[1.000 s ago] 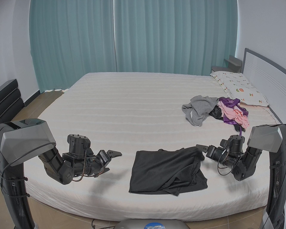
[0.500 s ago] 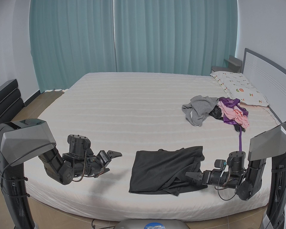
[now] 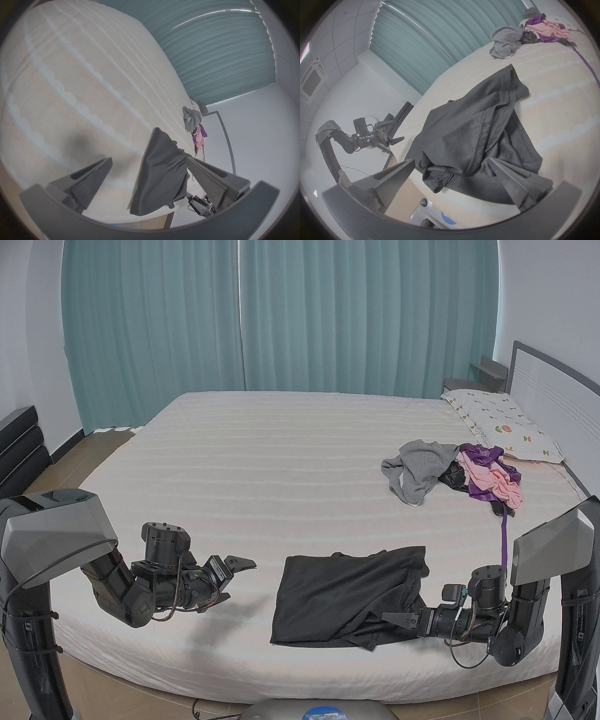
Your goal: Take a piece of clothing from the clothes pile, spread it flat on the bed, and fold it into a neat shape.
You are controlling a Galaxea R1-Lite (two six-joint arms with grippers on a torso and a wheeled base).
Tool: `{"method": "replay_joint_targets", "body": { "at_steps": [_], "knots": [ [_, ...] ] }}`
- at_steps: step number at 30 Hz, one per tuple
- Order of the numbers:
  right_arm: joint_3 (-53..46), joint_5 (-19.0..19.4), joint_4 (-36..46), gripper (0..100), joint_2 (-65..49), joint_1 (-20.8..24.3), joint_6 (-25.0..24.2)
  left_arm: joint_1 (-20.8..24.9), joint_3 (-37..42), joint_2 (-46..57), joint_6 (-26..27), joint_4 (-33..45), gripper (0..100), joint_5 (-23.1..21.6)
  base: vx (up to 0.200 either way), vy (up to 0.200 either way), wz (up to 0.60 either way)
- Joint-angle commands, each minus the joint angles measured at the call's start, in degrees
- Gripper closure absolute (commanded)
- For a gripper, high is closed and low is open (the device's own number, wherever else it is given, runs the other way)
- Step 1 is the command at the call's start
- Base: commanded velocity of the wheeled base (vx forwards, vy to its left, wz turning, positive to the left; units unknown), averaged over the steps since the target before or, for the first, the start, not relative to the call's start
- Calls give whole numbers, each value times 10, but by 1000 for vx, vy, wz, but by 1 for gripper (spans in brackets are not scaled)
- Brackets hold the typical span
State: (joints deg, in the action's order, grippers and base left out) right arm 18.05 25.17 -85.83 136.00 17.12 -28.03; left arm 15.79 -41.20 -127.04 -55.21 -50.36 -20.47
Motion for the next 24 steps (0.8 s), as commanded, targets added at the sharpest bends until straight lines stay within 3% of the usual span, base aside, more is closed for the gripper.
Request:
{"method": "replay_joint_targets", "body": {
  "at_steps": [1,6,7,24],
  "knots": [
    [13,1,1,0,21,-2,0,0,0,-1,-1,0,0,0,0,0,0],
    [20,3,1,0,32,-3,0,0,0,-1,1,0,0,0,0,0,0],
    [20,4,1,100,32,-3,0,0,-1,-1,1,0,0,0,0,0,0],
    [3,1,1,100,3,-6,-1,1,0,-1,1,0,0,0,0,0,0]
  ]
}}
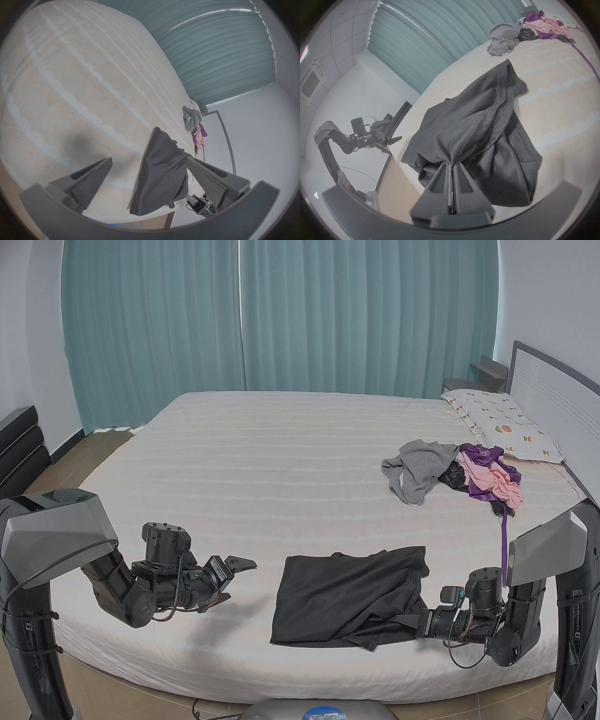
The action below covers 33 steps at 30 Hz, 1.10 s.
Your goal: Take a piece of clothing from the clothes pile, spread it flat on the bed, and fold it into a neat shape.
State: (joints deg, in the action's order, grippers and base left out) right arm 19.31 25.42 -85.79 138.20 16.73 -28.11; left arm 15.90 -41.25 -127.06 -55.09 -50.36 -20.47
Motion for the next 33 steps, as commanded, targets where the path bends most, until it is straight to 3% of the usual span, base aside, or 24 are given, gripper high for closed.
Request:
{"method": "replay_joint_targets", "body": {
  "at_steps": [1,20,30,31,33],
  "knots": [
    [-14,-2,1,100,-27,-3,1,0,0,0,0,0,0,0,0,0,0],
    [-52,-2,48,100,-164,-49,54,0,-1,0,0,0,0,0,0,0,0],
    [-42,-2,133,100,-149,-71,134,1,-1,-1,0,0,0,0,0,0,0],
    [-41,-2,134,0,-148,-72,138,0,-1,-1,0,0,0,0,0,0,0],
    [-43,-2,135,0,-145,-75,151,0,-1,-1,0,0,0,0,0,0,0]
  ]
}}
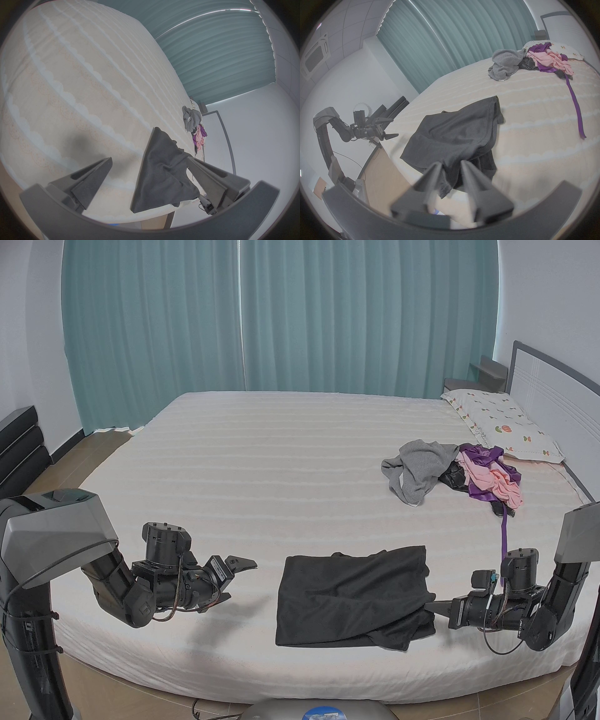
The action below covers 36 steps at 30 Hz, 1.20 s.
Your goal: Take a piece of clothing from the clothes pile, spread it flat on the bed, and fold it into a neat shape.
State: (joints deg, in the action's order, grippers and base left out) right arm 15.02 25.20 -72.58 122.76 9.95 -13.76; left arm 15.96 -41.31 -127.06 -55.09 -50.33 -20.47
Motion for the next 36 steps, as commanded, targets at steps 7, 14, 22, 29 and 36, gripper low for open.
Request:
{"method": "replay_joint_targets", "body": {
  "at_steps": [7,14,22,29,36],
  "knots": [
    [-12,7,-4,0,13,2,14,0,0,-1,0,0,0,0,0,0,0],
    [-44,40,-6,0,40,29,44,0,0,-1,0,0,0,0,0,0,0],
    [-39,27,-52,0,94,19,81,0,-1,-1,0,0,0,0,0,0,0],
    [-21,20,-59,0,83,-21,79,0,-1,-1,0,0,0,0,0,0,0],
    [13,35,-56,0,41,-32,-19,0,-6,-4,-2,0,0,3,0,0,0]
  ]
}}
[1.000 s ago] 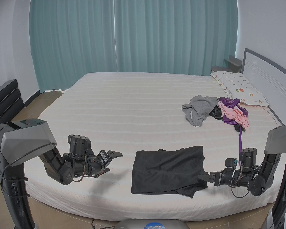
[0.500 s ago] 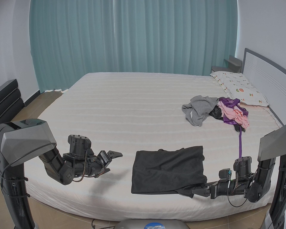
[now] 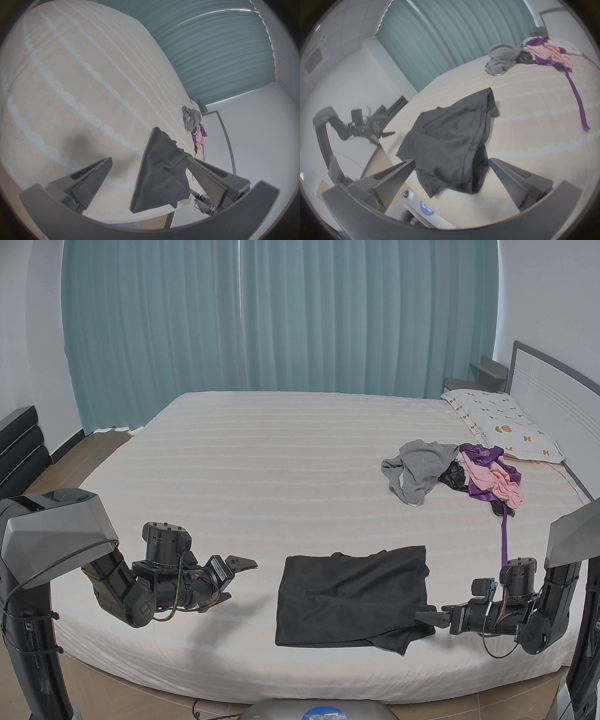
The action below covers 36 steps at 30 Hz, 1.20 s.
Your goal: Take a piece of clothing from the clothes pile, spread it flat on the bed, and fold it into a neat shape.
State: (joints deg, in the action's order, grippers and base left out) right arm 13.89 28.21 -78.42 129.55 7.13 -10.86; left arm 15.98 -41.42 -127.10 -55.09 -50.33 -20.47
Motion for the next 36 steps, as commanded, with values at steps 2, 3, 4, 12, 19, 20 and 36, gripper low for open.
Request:
{"method": "replay_joint_targets", "body": {
  "at_steps": [2,3,4,12,19,20,36],
  "knots": [
    [36,2,1,0,-25,-3,-71,0,-9,-3,-4,3,0,10,0,0,0],
    [39,2,1,0,-22,-4,-77,0,-10,-3,-4,3,0,12,0,0,0],
    [41,2,1,0,-19,-4,-79,1,-9,-3,-4,3,0,12,0,0,0],
    [65,0,-1,0,3,-4,-86,13,-19,-6,-9,6,0,12,0,0,0],
    [79,-4,-1,0,4,-4,-129,26,-17,-5,-10,6,0,14,0,-171,0],
    [79,-4,-1,0,5,-4,-129,26,-17,-6,-10,5,0,14,0,-200,0],
    [124,-15,1,0,31,9,-167,34,-42,-16,-7,7,0,16,0,-25,0]
  ]
}}
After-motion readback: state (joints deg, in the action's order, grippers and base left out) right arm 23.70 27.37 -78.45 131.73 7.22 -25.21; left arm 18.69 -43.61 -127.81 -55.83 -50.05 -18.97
